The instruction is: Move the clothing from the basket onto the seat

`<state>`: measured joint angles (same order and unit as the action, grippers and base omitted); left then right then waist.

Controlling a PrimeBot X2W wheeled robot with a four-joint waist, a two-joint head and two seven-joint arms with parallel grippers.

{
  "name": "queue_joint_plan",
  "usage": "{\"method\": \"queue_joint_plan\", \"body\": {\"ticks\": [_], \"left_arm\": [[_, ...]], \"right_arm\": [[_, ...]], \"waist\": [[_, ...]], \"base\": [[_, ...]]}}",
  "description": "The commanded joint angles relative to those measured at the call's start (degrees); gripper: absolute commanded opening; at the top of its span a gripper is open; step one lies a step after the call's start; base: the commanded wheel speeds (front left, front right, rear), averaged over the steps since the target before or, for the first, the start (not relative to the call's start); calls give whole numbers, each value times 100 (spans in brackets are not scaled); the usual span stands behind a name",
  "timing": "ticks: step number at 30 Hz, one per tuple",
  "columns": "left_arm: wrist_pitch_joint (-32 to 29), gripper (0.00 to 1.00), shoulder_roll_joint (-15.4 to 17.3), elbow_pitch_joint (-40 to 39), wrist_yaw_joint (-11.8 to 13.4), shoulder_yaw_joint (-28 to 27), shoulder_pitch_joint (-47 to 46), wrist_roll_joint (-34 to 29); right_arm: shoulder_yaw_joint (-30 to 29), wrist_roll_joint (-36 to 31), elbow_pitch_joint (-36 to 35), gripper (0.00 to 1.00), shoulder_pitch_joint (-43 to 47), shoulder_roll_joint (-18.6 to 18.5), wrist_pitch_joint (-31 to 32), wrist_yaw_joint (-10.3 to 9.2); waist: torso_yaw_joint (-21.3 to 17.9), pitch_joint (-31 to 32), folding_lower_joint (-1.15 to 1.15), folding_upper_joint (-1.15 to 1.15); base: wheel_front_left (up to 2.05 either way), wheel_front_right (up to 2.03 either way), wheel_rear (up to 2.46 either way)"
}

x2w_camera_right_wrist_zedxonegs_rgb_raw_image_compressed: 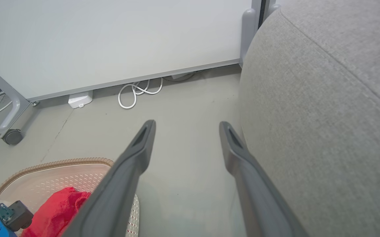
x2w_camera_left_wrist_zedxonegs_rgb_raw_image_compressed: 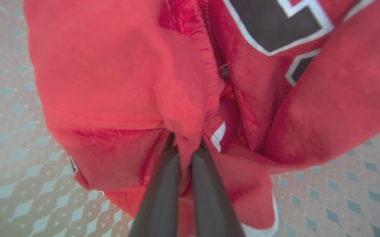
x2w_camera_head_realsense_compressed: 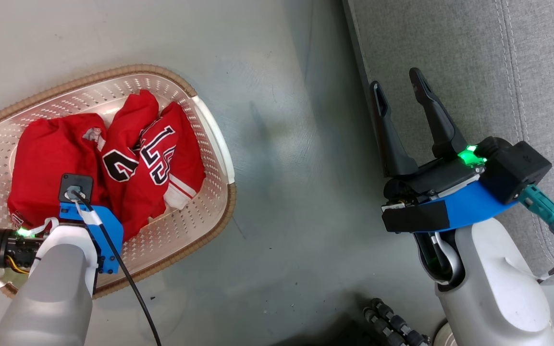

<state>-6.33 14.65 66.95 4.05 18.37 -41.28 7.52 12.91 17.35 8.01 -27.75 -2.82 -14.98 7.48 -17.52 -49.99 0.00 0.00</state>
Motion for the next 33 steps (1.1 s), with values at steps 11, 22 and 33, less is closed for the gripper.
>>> {"method": "queue_joint_plan", "body": {"ticks": [11, 22, 33], "left_arm": [[337, 0, -132, 23, -46, 19, 69, 169], [887, 0, -636, 221, -303, 3, 300, 478], [1542, 0, -1099, 153, -840, 248, 515, 676]], "right_arm": [[13, -152, 170, 100, -51, -13, -30, 3], [-57, -419, 580, 100, 352, -15, -28, 3], [-177, -648, 1057, 100, 1017, -16, -27, 3]], "waist": [[127, 396, 0, 0], [463, 1854, 0, 0], [925, 3502, 0, 0]], "base": [[0, 0, 0], [0, 0, 0], [0, 0, 0]]}}
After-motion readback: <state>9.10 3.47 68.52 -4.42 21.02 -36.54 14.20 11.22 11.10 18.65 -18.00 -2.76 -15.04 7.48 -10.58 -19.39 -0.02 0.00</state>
